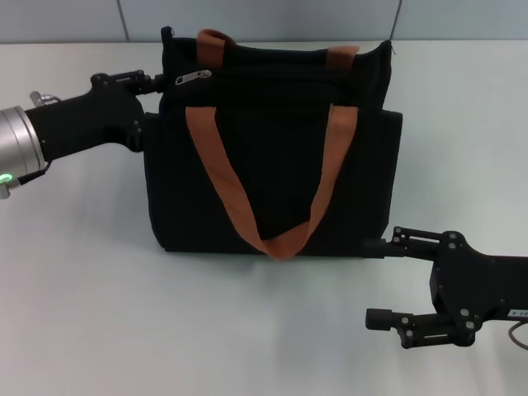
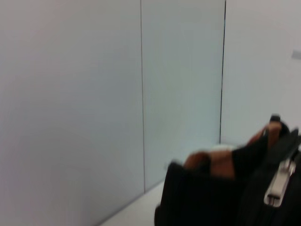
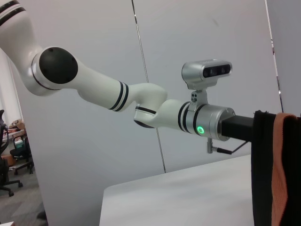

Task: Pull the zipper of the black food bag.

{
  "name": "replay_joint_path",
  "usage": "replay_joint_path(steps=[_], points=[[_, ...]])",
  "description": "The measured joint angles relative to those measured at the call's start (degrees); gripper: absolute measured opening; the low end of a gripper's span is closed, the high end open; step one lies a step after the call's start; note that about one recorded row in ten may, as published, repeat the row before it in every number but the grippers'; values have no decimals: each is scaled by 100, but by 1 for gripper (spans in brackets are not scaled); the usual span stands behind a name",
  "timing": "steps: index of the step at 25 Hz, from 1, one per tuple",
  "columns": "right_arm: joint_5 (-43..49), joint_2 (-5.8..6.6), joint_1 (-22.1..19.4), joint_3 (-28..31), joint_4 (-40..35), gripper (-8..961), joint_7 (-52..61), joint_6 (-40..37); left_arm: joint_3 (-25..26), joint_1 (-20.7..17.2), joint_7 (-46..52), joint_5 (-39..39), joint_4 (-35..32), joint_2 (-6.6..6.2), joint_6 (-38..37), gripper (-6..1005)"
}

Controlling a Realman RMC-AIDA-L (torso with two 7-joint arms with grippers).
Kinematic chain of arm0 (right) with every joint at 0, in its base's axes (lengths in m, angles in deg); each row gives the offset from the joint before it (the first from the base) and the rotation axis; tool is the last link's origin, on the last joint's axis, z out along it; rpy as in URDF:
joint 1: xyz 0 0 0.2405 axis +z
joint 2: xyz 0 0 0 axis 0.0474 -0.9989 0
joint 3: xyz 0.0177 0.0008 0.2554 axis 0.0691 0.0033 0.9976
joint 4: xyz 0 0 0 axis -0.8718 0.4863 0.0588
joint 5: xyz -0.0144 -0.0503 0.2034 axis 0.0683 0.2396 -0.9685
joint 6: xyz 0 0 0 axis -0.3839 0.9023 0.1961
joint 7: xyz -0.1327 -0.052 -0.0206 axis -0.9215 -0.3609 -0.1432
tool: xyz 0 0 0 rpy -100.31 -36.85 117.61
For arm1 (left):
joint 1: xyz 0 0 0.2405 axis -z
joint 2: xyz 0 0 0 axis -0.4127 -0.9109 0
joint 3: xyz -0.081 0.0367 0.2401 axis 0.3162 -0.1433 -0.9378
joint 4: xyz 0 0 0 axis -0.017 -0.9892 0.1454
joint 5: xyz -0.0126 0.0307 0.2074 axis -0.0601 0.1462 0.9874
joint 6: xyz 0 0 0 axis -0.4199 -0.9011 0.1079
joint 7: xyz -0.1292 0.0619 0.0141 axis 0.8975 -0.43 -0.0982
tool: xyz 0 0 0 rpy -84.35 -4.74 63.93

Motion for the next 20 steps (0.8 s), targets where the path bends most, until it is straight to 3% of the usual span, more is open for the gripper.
replay_joint_path(steps=[5,10,20], points=[[0,11,25,0,0,812,2,-1,42,-70,-13,-276,-29,33,-65,543],[-6,13,30,7,0,812,2,-1,45,-184,-67,-516,-40,34,-589,299],[-161,21,47,28,0,812,32,-32,45,-172,-18,-521,-50,21,-951,48]])
